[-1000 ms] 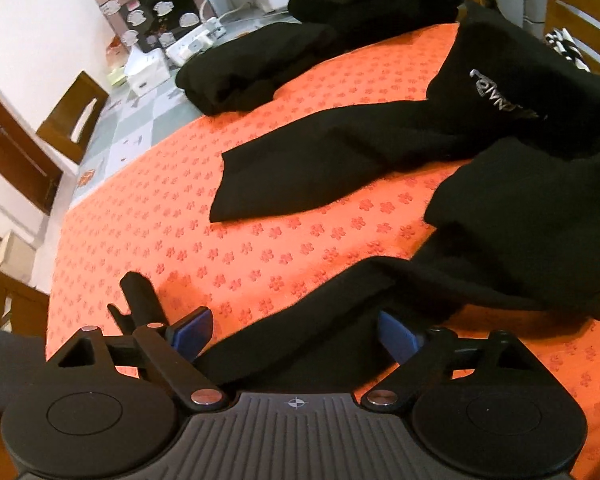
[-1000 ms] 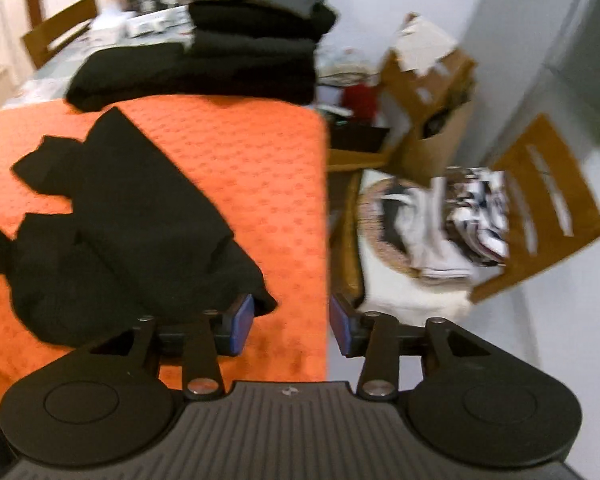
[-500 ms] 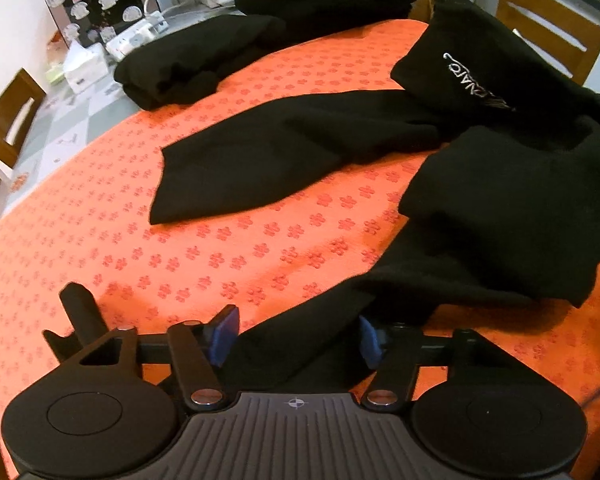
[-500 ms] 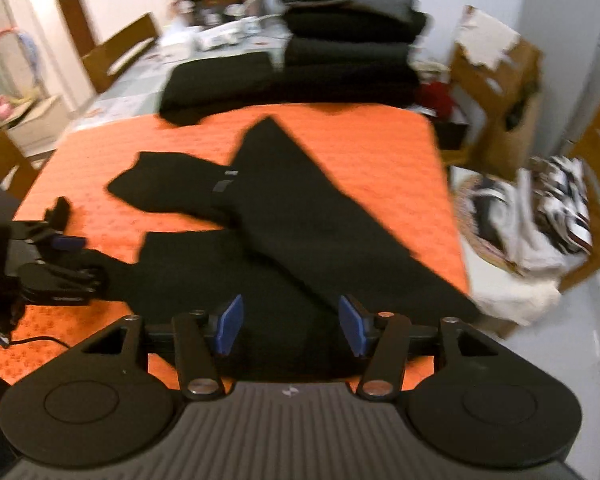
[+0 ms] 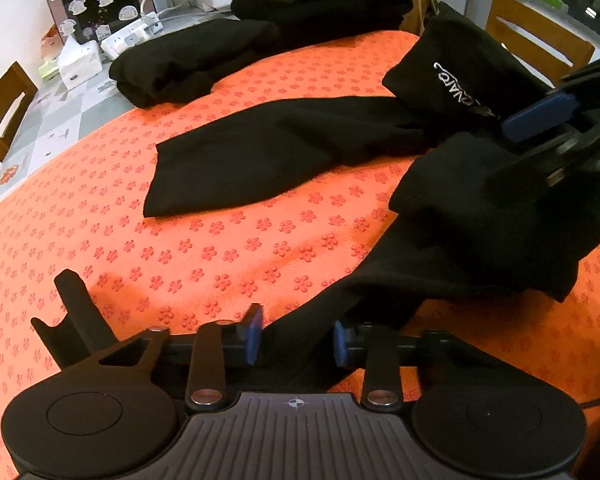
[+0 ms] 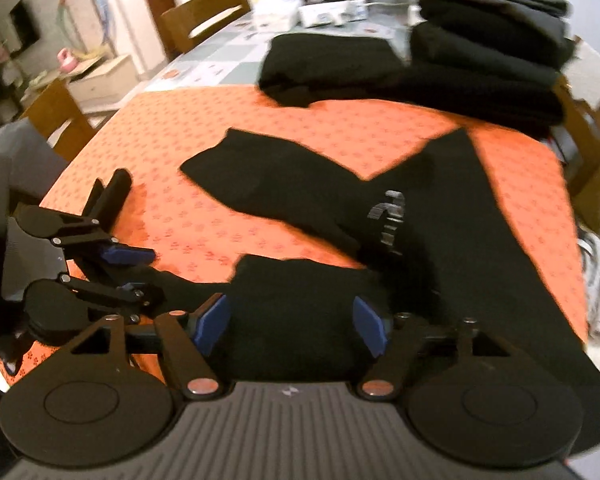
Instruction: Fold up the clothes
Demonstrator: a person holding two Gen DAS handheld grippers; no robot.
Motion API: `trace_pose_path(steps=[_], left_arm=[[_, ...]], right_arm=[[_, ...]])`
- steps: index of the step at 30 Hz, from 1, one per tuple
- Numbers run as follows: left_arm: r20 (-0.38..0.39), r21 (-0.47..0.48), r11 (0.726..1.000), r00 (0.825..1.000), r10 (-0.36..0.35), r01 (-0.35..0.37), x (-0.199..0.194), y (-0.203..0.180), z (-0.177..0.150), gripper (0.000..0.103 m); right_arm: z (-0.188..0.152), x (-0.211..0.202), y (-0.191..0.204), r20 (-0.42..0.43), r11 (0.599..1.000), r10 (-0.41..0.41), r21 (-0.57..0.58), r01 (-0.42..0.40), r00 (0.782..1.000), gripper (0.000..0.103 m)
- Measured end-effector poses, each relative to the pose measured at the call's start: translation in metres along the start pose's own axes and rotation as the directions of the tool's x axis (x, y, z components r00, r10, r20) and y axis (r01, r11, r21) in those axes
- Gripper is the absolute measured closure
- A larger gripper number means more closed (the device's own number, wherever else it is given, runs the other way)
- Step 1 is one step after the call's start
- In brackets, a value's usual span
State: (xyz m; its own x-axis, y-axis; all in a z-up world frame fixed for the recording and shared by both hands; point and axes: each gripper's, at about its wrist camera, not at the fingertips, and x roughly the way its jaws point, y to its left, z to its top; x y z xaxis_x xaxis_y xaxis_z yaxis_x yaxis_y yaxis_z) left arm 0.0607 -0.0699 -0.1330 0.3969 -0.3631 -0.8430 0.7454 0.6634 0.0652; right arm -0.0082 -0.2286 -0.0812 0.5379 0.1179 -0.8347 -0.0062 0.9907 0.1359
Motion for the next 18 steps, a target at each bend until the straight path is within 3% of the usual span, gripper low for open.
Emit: trace_pose_path(steps=[4, 6, 7, 8, 14, 18], left_arm=[[0.025, -0.018, 1.000, 0.999, 0.020, -0.019, -0.005, 0.002, -0.002, 0.085], [0.049, -0.031, 0.999, 0.998, 0.029, -0.027, -0.010, 0.004, -0.004, 0.088], [0.061, -0.040, 0.999, 0.997, 0.036, -0.034, -0.013, 0.006, -0.004, 0.089], [0.071, -0.053, 0.998, 0.996, 0.046, -0.043, -0.016, 0.008, -0.004, 0.089], [0.125, -0.144, 0.984, 0.984, 0.127, -0.109, -0.035, 0.027, -0.001, 0.092], [0.148, -0.190, 0.969, 0.971, 0.187, -0.157, -0.054, 0.046, 0.003, 0.092]], right_arm=[[0.006, 0.027, 0.018, -0.025, 0.997, -0.047, -0.062, 0.045, 0.999, 0.031], [0.005, 0.034, 0.022, -0.030, 0.994, -0.067, -0.092, 0.064, 0.997, 0.056], [0.004, 0.035, 0.022, -0.030, 0.992, -0.068, -0.107, 0.065, 0.997, 0.089], [0.003, 0.031, 0.020, -0.016, 0.993, -0.068, -0.102, 0.066, 0.998, 0.096], [0.006, -0.022, -0.005, 0.103, 0.996, -0.087, -0.023, 0.090, 0.991, 0.097], [0.005, -0.074, -0.040, 0.167, 0.987, -0.152, 0.069, 0.142, 0.974, 0.098]])
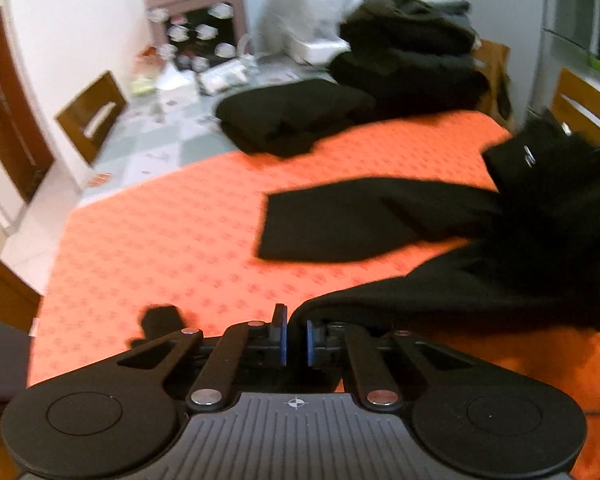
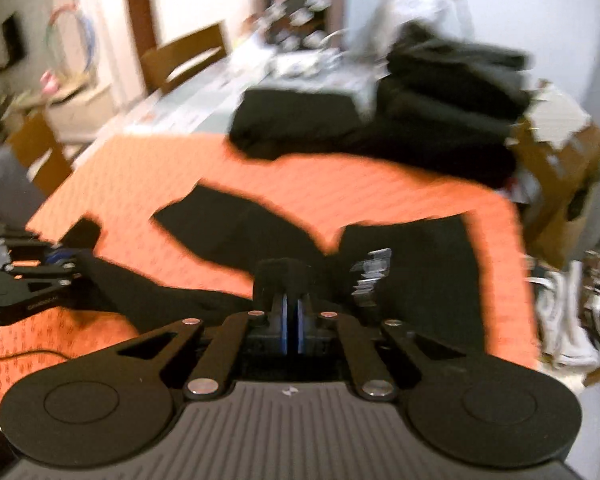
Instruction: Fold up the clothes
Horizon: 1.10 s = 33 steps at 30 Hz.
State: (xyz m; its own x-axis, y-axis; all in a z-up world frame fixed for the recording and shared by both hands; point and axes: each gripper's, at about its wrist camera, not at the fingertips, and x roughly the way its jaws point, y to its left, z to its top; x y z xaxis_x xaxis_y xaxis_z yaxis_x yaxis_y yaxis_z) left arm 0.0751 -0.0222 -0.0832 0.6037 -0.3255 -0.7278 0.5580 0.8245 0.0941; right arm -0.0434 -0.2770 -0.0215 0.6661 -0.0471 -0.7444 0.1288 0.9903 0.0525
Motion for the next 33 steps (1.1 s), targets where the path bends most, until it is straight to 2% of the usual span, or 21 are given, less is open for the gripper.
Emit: trace_pose_path(steps=[5, 8, 10, 15, 17, 21, 28, 33], left_arm=[[0.007, -0.084, 0.993, 0.996, 0.085, -0.084, -0.014, 0.032, 0.006, 0.092], [0.005, -0.154, 0.978, 0.990, 0.142, -0.139, -0.024, 0.052, 0.008, 0.093], [0.009, -0.200, 0.965, 0.985, 0.173, -0.168, -0.034, 0.064, 0.010, 0.093], [0.047, -0.319, 0.930, 0.977, 0.206, -0.181, -0.060, 0.087, 0.020, 0.093], [0.072, -0.339, 0.922, 0.972, 0.225, -0.188, -0.069, 0.091, 0.026, 0.093], [0.136, -0.335, 0.917, 0.951, 0.276, -0.218, -0.092, 0.093, 0.040, 0.093], [0.190, -0.377, 0.895, 0.926, 0.326, -0.238, -0.116, 0.105, 0.054, 0.093], [0.236, -0.368, 0.898, 0.910, 0.341, -0.242, -0.124, 0.106, 0.065, 0.093]], right_arm=[[-0.006, -0.051, -0.065, 0.035, 0.983, -0.126, 0.141, 0.120, 0.991, 0.098], [-0.019, -0.080, -0.100, 0.043, 0.952, -0.229, 0.216, 0.215, 0.973, 0.098], [-0.030, -0.096, -0.122, 0.045, 0.928, -0.271, 0.277, 0.249, 0.961, 0.098], [-0.053, -0.126, -0.157, 0.037, 0.877, -0.339, 0.375, 0.301, 0.940, 0.098], [-0.057, -0.134, -0.165, 0.045, 0.867, -0.343, 0.401, 0.297, 0.938, 0.098], [-0.054, -0.145, -0.168, 0.076, 0.872, -0.326, 0.410, 0.269, 0.942, 0.098], [-0.030, -0.147, -0.164, 0.139, 0.895, -0.286, 0.391, 0.213, 0.948, 0.098], [-0.005, -0.138, -0.164, 0.178, 0.916, -0.264, 0.355, 0.188, 0.948, 0.098]])
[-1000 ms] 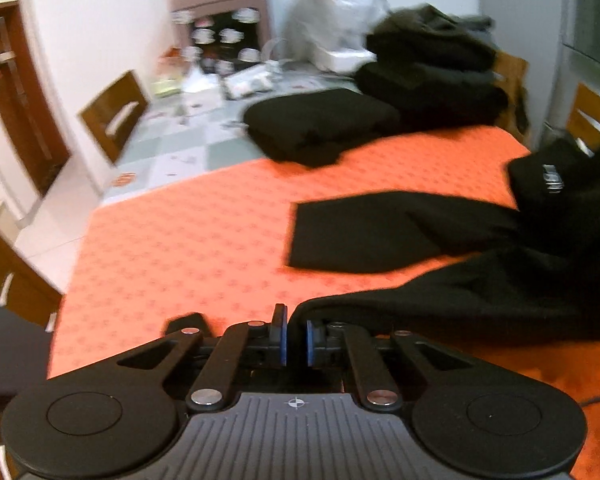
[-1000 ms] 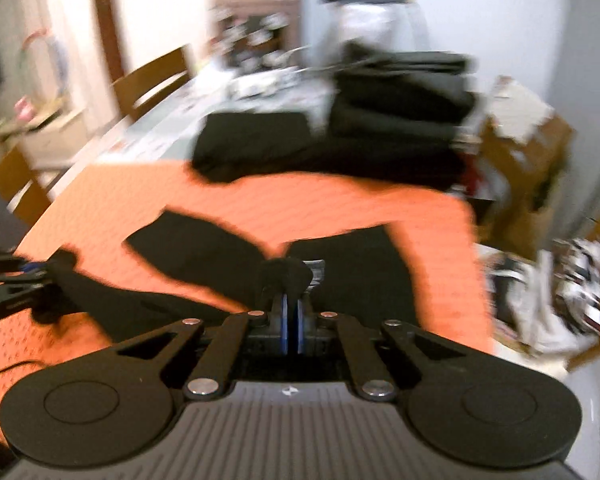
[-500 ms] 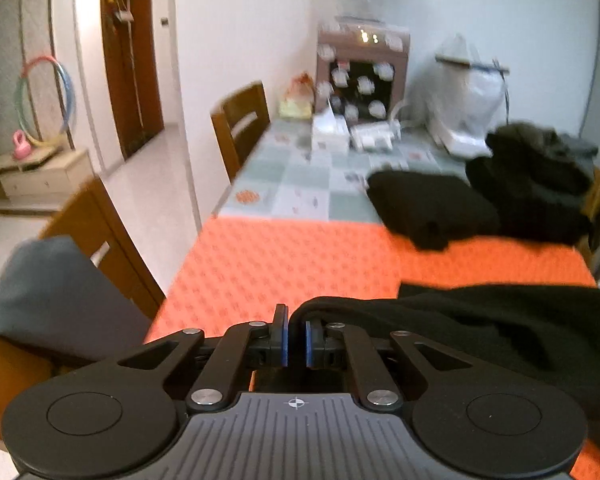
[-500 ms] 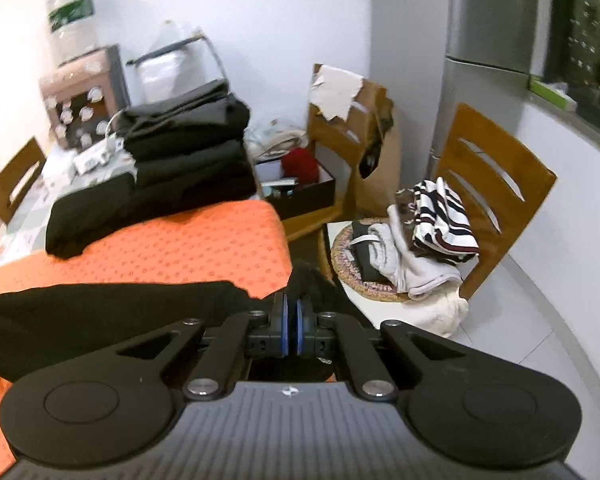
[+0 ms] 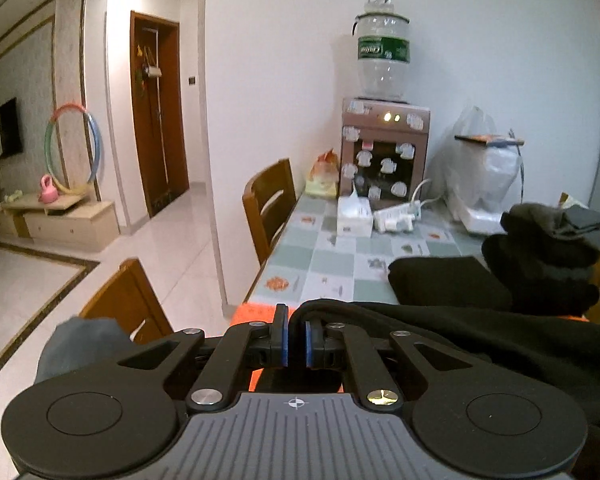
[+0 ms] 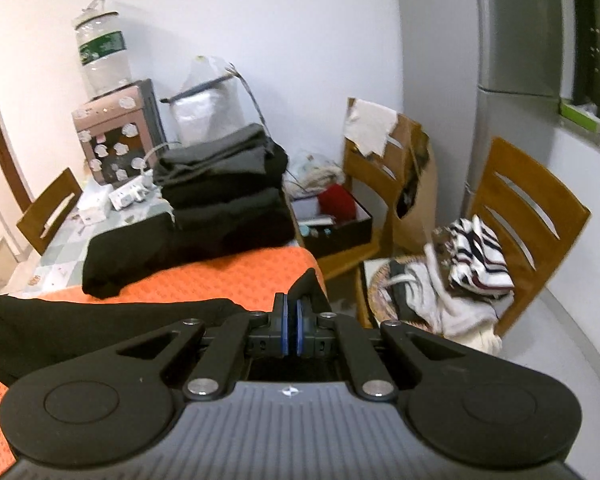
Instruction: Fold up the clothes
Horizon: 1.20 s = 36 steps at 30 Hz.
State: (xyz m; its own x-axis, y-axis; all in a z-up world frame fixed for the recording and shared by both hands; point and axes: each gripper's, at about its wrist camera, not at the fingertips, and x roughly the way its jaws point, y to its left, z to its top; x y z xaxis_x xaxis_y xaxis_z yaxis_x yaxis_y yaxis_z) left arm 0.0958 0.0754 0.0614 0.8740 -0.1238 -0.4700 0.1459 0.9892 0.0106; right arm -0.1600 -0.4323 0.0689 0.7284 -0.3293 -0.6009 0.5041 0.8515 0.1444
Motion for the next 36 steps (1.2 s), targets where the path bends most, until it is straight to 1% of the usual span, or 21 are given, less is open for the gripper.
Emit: trace_pose_path(steps=[3, 5, 7, 9, 11, 13, 14, 16, 18, 19, 21, 22, 24, 26, 28, 30, 33, 34, 36], left_arm=[[0.018, 0.015, 1.000, 1.000, -0.003, 0.003, -0.007, -0.004, 0.001, 0.093], [0.001, 0.018, 1.000, 1.000, -0.007, 0.007, -0.009, -0.005, -0.004, 0.093], [-0.047, 0.020, 0.999, 0.999, -0.028, 0.029, -0.006, -0.005, -0.014, 0.092], [-0.116, 0.035, 0.996, 0.991, -0.072, 0.077, 0.000, -0.008, -0.030, 0.090], [-0.183, 0.052, 0.989, 0.975, -0.126, 0.137, 0.006, -0.013, -0.047, 0.085], [-0.240, 0.090, 0.974, 0.954, -0.182, 0.208, 0.009, -0.022, -0.063, 0.075], [-0.259, 0.114, 0.963, 0.943, -0.209, 0.245, 0.008, -0.028, -0.070, 0.071], [-0.277, 0.158, 0.936, 0.924, -0.265, 0.315, 0.003, -0.039, -0.079, 0.060], [-0.288, 0.179, 0.904, 0.899, -0.330, 0.389, -0.003, -0.051, -0.084, 0.057], [-0.284, 0.183, 0.892, 0.891, -0.354, 0.413, -0.006, -0.056, -0.084, 0.050], [-0.273, 0.188, 0.869, 0.875, -0.401, 0.457, -0.012, -0.065, -0.085, 0.041], [-0.264, 0.188, 0.859, 0.867, -0.423, 0.477, -0.015, -0.068, -0.083, 0.039], [-0.247, 0.189, 0.839, 0.852, -0.463, 0.510, -0.020, -0.074, -0.081, 0.037], [-0.238, 0.193, 0.826, 0.842, -0.485, 0.530, -0.024, -0.081, -0.079, 0.035], [-0.235, 0.191, 0.818, 0.834, -0.499, 0.543, -0.027, -0.084, -0.078, 0.034], [-0.236, 0.184, 0.813, 0.828, -0.508, 0.552, -0.030, -0.086, -0.077, 0.033], [-0.247, 0.152, 0.822, 0.826, -0.506, 0.549, -0.029, -0.083, -0.080, 0.033], [-0.251, 0.138, 0.829, 0.828, -0.501, 0.543, -0.029, -0.080, -0.082, 0.033], [-0.253, 0.127, 0.846, 0.842, -0.477, 0.518, -0.028, -0.074, -0.087, 0.033]], right_arm=[[0.011, -0.001, 0.003, 0.022, 1.000, 0.009, -0.017, -0.009, 1.000, 0.098], [0.015, -0.006, 0.003, 0.041, 1.000, 0.010, -0.022, -0.009, 0.999, 0.098], [0.016, -0.014, 0.000, 0.055, 1.000, 0.004, -0.010, -0.004, 0.998, 0.098], [0.014, -0.020, -0.003, 0.062, 1.000, 0.005, 0.005, -0.005, 0.998, 0.098], [0.011, -0.024, -0.003, 0.063, 1.000, 0.013, 0.007, -0.014, 0.998, 0.098], [0.004, -0.022, 0.004, 0.048, 0.999, 0.035, -0.012, -0.035, 0.998, 0.098], [0.001, -0.020, 0.008, 0.040, 0.999, 0.046, -0.022, -0.045, 0.998, 0.098], [-0.005, -0.012, 0.022, 0.017, 0.995, 0.079, -0.057, -0.078, 0.997, 0.098], [-0.011, -0.002, 0.040, -0.007, 0.988, 0.115, -0.102, -0.115, 0.993, 0.098], [-0.013, 0.003, 0.050, -0.016, 0.983, 0.133, -0.123, -0.134, 0.991, 0.098], [-0.017, 0.013, 0.073, -0.035, 0.970, 0.179, -0.158, -0.183, 0.983, 0.098], [-0.019, 0.018, 0.084, -0.045, 0.962, 0.207, -0.171, -0.212, 0.977, 0.098], [-0.022, 0.026, 0.109, -0.065, 0.941, 0.265, -0.200, -0.273, 0.962, 0.098], [-0.025, 0.034, 0.138, -0.088, 0.912, 0.324, -0.235, -0.336, 0.942, 0.098], [-0.028, 0.040, 0.166, -0.116, 0.879, 0.385, -0.256, -0.402, 0.916, 0.098], [-0.032, 0.044, 0.196, -0.148, 0.836, 0.450, -0.277, -0.474, 0.880, 0.098], [-0.041, 0.047, 0.235, -0.221, 0.760, 0.532, -0.300, -0.576, 0.817, 0.098], [-0.046, 0.048, 0.246, -0.253, 0.734, 0.552, -0.305, -0.607, 0.795, 0.098], [-0.058, 0.049, 0.265, -0.312, 0.682, 0.584, -0.314, -0.661, 0.750, 0.098]])
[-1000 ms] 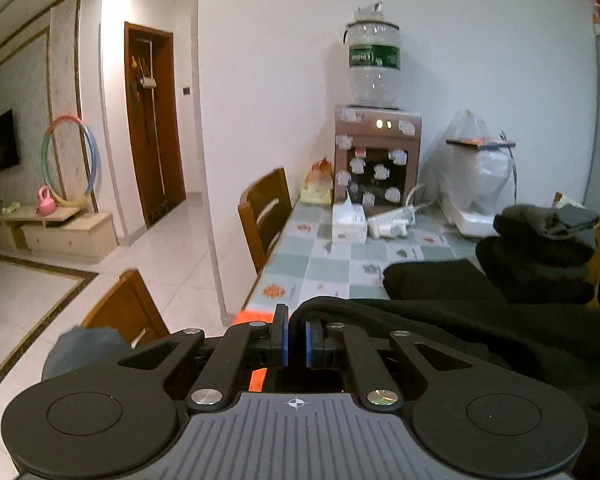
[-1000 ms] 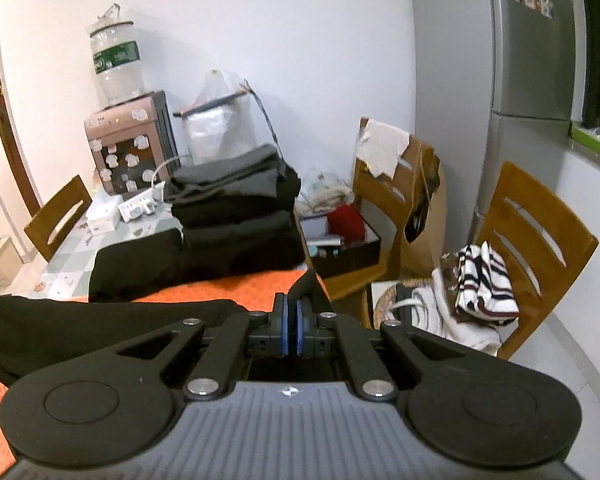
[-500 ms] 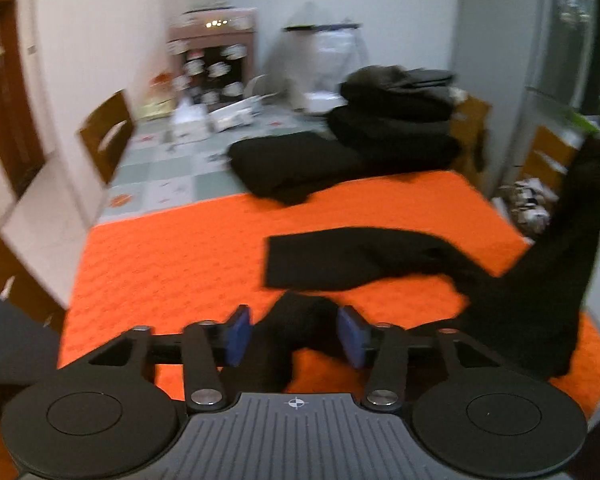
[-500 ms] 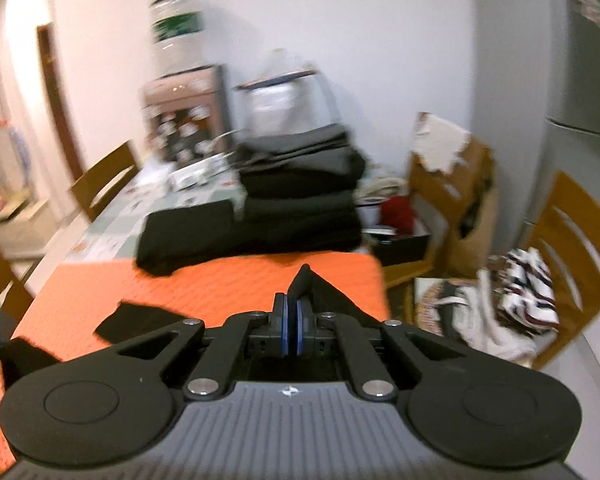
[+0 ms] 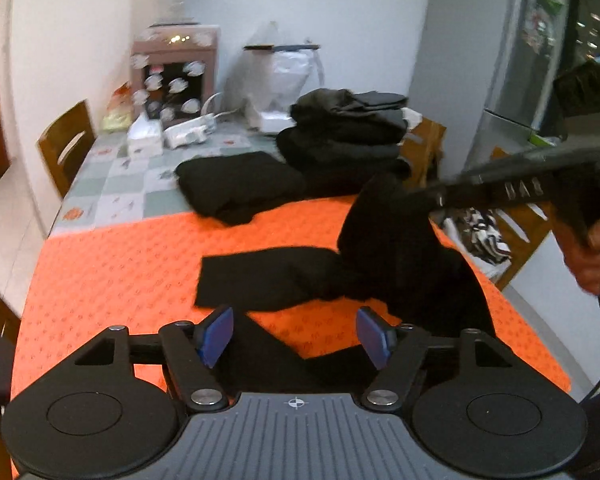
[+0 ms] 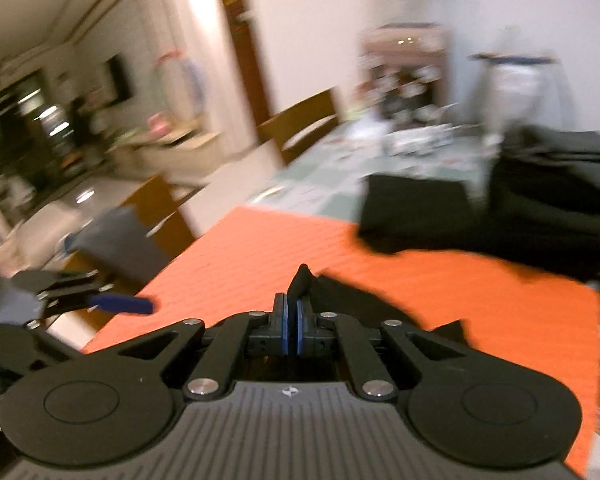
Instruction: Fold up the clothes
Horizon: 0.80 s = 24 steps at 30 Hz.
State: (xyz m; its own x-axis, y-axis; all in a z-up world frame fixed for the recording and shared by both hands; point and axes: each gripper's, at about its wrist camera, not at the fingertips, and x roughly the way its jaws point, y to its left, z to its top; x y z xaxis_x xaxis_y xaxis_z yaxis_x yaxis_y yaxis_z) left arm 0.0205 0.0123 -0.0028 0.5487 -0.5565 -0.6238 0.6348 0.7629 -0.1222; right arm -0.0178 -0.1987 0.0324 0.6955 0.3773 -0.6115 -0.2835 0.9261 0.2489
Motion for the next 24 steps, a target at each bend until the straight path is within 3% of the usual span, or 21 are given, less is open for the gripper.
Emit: trace_pose_path(steps=[5, 8, 11, 14, 19, 23, 24], left_arm=[[-0.048, -0.007, 0.997, 0.996, 0.072, -0.072, 0.005, 0.013, -0.011, 0.033], [-0.071, -0.122, 0.992, 0.997, 0.023, -0.031, 0.009, 0.026, -0.007, 0.033], [-0.071, -0.252, 0.967, 0.996, -0.056, 0.037, 0.013, 0.035, 0.001, 0.033], [-0.057, -0.359, 0.924, 0.984, -0.166, 0.135, 0.022, 0.038, 0.010, 0.033], [-0.039, -0.457, 0.850, 0.949, -0.314, 0.263, 0.032, 0.029, 0.015, 0.033], [-0.015, -0.558, 0.757, 0.908, -0.418, 0.340, 0.038, 0.025, 0.009, 0.033], [-0.008, -0.567, 0.747, 0.904, -0.427, 0.348, 0.038, 0.023, 0.008, 0.033]], right_arm=[[-0.008, 0.002, 0.013, -0.034, 0.997, 0.078, -0.012, -0.078, 0.996, 0.098], [-0.011, -0.008, 0.009, -0.046, 0.995, 0.099, -0.004, -0.099, 0.994, 0.098], [-0.021, -0.022, 0.006, -0.061, 0.992, 0.123, -0.012, -0.124, 0.991, 0.098], [-0.027, -0.027, 0.007, -0.074, 0.990, 0.137, -0.030, -0.139, 0.988, 0.098], [-0.032, -0.030, 0.010, -0.087, 0.988, 0.132, -0.065, -0.138, 0.987, 0.098], [-0.035, -0.026, 0.014, -0.089, 0.989, 0.110, -0.094, -0.118, 0.990, 0.098], [-0.035, -0.024, 0.013, -0.088, 0.989, 0.110, -0.089, -0.118, 0.990, 0.098]])
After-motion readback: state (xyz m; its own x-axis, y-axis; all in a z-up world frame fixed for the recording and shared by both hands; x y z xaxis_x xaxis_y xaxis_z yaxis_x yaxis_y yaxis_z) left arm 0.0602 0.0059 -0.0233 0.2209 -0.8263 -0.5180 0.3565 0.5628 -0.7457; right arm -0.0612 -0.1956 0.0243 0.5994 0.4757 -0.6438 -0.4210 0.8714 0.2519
